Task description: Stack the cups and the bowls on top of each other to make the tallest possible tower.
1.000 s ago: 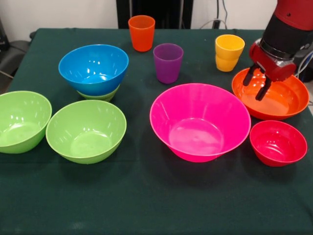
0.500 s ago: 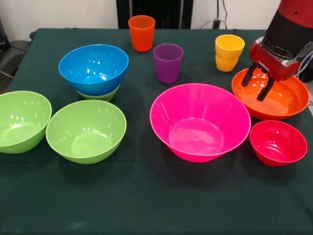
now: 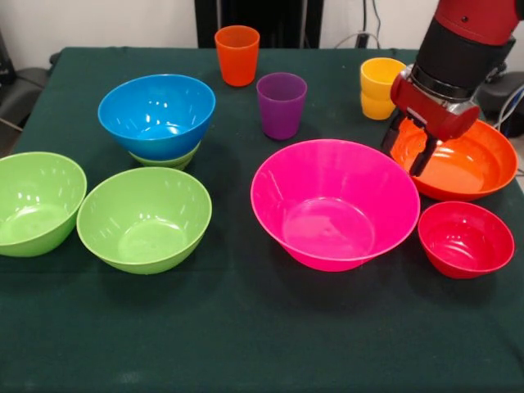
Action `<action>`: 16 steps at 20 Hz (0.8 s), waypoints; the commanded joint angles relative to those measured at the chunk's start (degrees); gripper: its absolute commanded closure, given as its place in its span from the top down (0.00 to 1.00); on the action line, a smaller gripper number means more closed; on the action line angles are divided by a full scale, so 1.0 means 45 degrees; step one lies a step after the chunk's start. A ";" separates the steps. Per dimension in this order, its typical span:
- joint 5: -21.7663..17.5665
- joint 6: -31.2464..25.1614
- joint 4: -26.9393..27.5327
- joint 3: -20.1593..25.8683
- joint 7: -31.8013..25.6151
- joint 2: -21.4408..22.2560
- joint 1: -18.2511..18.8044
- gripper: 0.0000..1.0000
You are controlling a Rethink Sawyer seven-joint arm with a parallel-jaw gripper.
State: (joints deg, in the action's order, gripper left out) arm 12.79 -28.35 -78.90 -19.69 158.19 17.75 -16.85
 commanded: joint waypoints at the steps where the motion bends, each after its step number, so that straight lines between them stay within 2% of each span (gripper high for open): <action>1: 0.0188 -0.0863 0.0216 0.1590 0.0848 -0.0214 -0.0455 1.00; 6: 0.1560 -0.1555 0.0127 0.1077 0.2983 -0.0380 -0.0921 1.00; 13: 0.2703 -0.1720 0.0140 0.0130 0.4096 -0.0769 -0.1644 1.00; 16: 0.3175 -0.1608 0.0027 -0.0090 0.4463 -0.0955 -0.1576 1.00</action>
State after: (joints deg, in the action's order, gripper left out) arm 23.96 -29.44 -78.91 -21.53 162.97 17.41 -23.89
